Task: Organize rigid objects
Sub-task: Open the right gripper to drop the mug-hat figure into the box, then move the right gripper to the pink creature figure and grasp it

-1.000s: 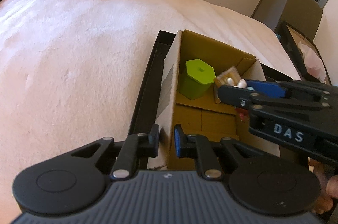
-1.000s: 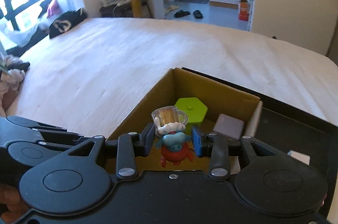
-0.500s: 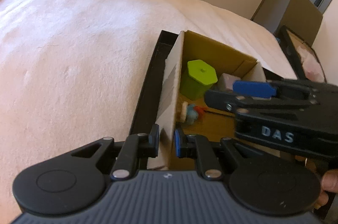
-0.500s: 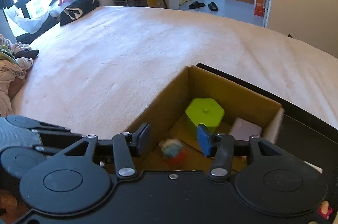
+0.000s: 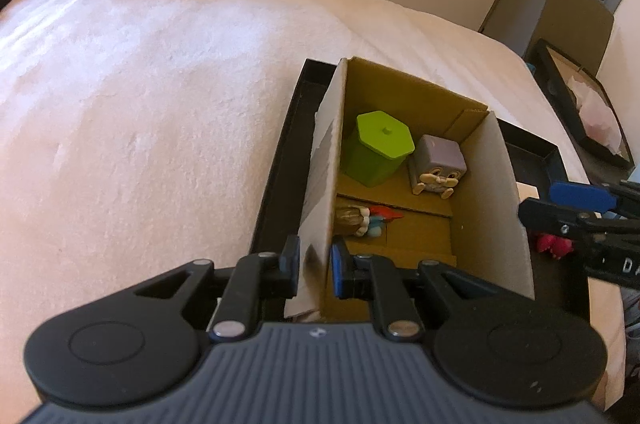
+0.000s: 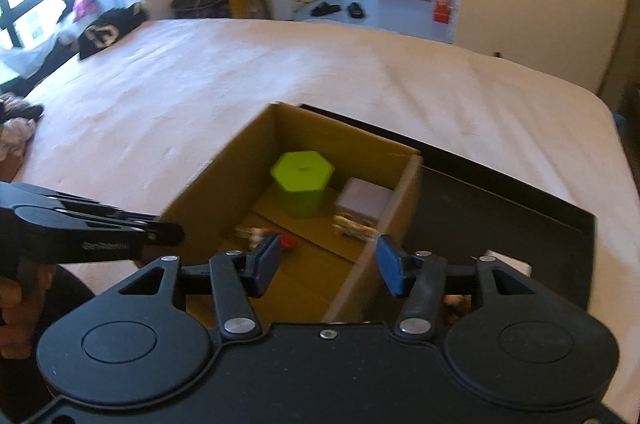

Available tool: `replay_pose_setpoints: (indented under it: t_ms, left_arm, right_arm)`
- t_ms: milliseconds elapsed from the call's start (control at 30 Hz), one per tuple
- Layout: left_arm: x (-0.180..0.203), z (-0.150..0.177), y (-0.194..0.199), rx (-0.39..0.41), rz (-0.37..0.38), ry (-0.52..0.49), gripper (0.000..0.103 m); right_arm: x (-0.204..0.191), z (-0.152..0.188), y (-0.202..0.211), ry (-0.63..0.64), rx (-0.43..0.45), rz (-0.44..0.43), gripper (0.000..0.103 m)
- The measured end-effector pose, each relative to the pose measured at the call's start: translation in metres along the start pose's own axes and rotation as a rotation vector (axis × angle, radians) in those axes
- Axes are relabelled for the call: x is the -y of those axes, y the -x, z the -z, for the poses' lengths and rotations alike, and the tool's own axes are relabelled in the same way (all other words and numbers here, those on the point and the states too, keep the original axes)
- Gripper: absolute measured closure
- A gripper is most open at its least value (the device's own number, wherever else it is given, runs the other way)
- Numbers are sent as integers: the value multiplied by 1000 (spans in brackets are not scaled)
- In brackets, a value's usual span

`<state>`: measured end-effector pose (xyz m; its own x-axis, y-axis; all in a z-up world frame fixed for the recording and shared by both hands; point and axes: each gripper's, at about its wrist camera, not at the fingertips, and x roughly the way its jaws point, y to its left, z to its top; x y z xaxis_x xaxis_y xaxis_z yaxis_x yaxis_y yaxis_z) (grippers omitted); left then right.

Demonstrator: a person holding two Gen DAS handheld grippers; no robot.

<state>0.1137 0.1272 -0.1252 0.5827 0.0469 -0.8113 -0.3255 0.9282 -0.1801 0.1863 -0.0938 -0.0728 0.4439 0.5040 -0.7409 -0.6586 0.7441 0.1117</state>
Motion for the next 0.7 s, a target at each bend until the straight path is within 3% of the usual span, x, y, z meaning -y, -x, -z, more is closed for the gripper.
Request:
replay_pose_setpoints:
  t_ms: [267, 333, 400, 500, 700]
  left_arm:
    - [4, 1, 4, 7, -31, -15, 84]
    - [7, 2, 3, -1, -43, -23, 76]
    - [9, 1, 3, -5, -65, -29, 61]
    - [12, 1, 3, -8, -96, -33, 50]
    - [18, 0, 6, -7, -133, -48, 40]
  right_arm:
    - [34, 16, -2, -113, 14, 106, 47]
    - [40, 19, -3, -132, 9, 133, 47]
    - [45, 22, -4, -153, 8, 160, 46]
    - [52, 26, -6, -188, 5, 204, 42]
    - [66, 33, -9, -242, 8, 284, 40]
